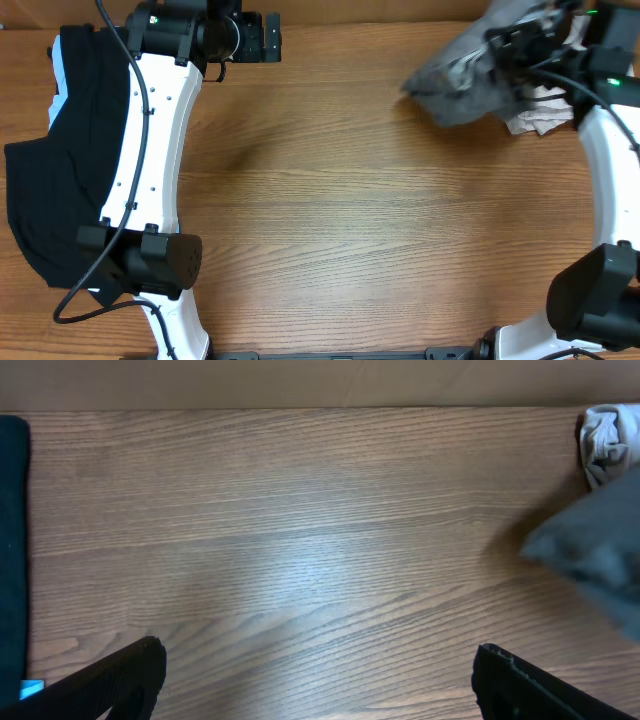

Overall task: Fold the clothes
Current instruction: 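Carry the folded shorts with the right gripper onto the beige stack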

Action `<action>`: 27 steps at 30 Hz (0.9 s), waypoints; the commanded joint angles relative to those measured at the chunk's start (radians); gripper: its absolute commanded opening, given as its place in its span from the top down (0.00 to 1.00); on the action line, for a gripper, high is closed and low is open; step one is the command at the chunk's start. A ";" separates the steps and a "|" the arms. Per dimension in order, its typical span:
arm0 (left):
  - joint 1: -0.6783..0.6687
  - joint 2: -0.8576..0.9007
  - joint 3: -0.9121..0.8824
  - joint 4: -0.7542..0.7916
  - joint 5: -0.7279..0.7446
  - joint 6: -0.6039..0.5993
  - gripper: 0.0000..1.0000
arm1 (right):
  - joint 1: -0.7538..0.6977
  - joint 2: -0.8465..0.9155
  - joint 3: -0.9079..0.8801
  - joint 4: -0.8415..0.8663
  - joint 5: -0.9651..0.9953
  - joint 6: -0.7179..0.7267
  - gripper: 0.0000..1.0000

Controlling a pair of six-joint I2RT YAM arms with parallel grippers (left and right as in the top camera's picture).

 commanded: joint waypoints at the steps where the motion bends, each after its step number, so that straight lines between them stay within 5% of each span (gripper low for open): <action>1: 0.004 0.014 0.014 0.000 -0.011 0.023 0.00 | -0.049 -0.007 0.022 0.082 -0.026 0.066 0.96; 7: 0.004 0.014 0.014 0.000 -0.011 0.023 0.00 | -0.120 -0.007 0.029 0.319 -0.098 0.067 0.96; 27: 0.004 0.014 0.013 0.014 -0.042 0.023 0.00 | -0.261 0.106 0.054 0.617 0.120 0.033 0.96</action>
